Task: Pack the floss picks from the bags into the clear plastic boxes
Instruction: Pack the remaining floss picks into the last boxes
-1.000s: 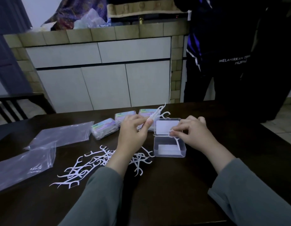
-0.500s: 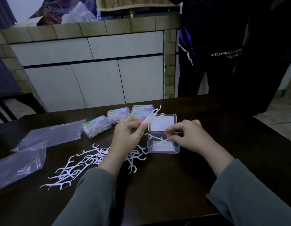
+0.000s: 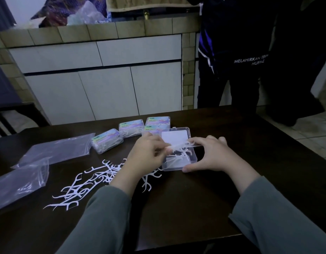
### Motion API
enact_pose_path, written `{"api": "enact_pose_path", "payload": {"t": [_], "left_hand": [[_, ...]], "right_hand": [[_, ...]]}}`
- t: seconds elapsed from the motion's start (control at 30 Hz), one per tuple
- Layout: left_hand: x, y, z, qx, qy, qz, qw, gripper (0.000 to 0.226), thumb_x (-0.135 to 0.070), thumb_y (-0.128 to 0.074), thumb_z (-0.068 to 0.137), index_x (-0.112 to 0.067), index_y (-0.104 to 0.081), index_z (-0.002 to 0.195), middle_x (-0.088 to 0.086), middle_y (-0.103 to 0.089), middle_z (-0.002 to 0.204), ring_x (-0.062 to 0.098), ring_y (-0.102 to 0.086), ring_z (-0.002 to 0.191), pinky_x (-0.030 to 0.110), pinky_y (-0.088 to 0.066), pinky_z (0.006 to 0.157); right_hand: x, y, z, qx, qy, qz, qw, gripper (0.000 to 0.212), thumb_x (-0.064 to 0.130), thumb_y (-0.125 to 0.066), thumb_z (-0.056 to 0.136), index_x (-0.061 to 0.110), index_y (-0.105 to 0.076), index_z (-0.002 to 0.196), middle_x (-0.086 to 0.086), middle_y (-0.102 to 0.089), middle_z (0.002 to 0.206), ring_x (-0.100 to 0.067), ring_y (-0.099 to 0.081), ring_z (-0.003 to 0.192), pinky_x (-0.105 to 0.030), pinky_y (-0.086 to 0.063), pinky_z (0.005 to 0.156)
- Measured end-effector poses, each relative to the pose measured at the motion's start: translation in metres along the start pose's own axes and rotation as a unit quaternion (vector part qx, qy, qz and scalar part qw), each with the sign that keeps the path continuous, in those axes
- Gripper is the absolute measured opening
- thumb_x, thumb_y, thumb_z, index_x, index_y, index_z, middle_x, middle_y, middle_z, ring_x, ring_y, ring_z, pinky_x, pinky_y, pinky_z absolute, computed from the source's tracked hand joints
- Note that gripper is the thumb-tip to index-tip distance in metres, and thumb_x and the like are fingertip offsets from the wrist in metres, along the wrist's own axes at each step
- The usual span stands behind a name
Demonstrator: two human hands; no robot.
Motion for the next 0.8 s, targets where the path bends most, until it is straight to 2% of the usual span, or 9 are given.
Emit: {"api": "enact_pose_path", "payload": {"t": [0.07,0.17,0.33,0.53,0.67,0.8], "left_hand": [[-0.003,-0.007,0.001,0.042,-0.015,0.079,0.996,0.026,-0.040,-0.061,0.090,-0.028,-0.071,0.111,-0.012,-0.060,0.099,0.009,-0.039,0.093,0.028,-0.034,0.078],[0.007,-0.002,0.000,0.047,0.016,0.063,0.997,0.036,-0.046,-0.066,0.085,-0.033,-0.065,0.118,-0.014,-0.058,0.101,0.008,-0.039,0.097,0.030,-0.038,0.084],[0.000,-0.008,-0.003,0.077,0.011,0.025,0.997,0.019,-0.050,-0.067,0.082,-0.037,-0.073,0.093,-0.021,-0.060,0.091,0.003,-0.043,0.093,0.026,-0.041,0.079],[0.004,-0.013,0.001,0.135,0.037,0.067,0.988,0.016,-0.037,-0.073,0.081,-0.035,-0.075,0.097,-0.016,-0.061,0.097,0.005,-0.045,0.097,0.028,-0.046,0.084],[0.012,0.000,-0.001,0.106,0.056,-0.001,0.993,0.020,-0.034,-0.074,0.080,-0.037,-0.071,0.099,-0.019,-0.059,0.095,0.004,-0.049,0.096,0.032,-0.048,0.084],[-0.011,-0.001,0.008,0.037,0.015,0.034,0.999,0.027,-0.047,-0.064,0.085,-0.038,-0.067,0.110,-0.017,-0.059,0.101,0.004,-0.046,0.098,0.026,-0.042,0.082]], "right_hand": [[0.002,0.000,0.000,0.002,0.005,0.015,1.000,0.085,0.072,-0.076,0.056,0.052,-0.041,0.131,0.011,-0.041,0.121,-0.020,-0.029,0.117,-0.033,-0.035,0.089],[0.003,-0.002,0.001,0.006,0.005,0.028,1.000,0.085,0.072,-0.078,0.052,0.054,-0.043,0.128,0.010,-0.039,0.115,-0.019,-0.028,0.115,-0.033,-0.037,0.087],[0.009,-0.008,0.006,0.004,0.032,0.038,0.999,0.084,0.073,-0.078,0.050,0.055,-0.044,0.124,0.012,-0.040,0.114,-0.014,-0.026,0.108,-0.032,-0.037,0.083],[0.004,-0.016,0.013,0.029,0.039,0.072,0.996,0.081,0.077,-0.077,0.044,0.063,-0.041,0.115,0.015,-0.043,0.119,-0.016,-0.030,0.115,-0.036,-0.039,0.092],[0.001,-0.019,0.018,0.030,0.046,0.075,0.996,0.079,0.079,-0.074,0.045,0.065,-0.040,0.115,0.017,-0.045,0.121,-0.016,-0.034,0.116,-0.035,-0.039,0.092],[0.004,-0.021,0.019,0.029,0.050,0.076,0.995,0.088,0.080,-0.074,0.044,0.060,-0.041,0.124,0.016,-0.045,0.122,-0.017,-0.034,0.117,-0.039,-0.041,0.097]]}}
Point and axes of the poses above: each hand's wrist, its own z-axis towards the middle knuckle, its own y-axis out of the back of the hand, x = y × z, the point moved 10 cm from there along z, towards the middle knuckle
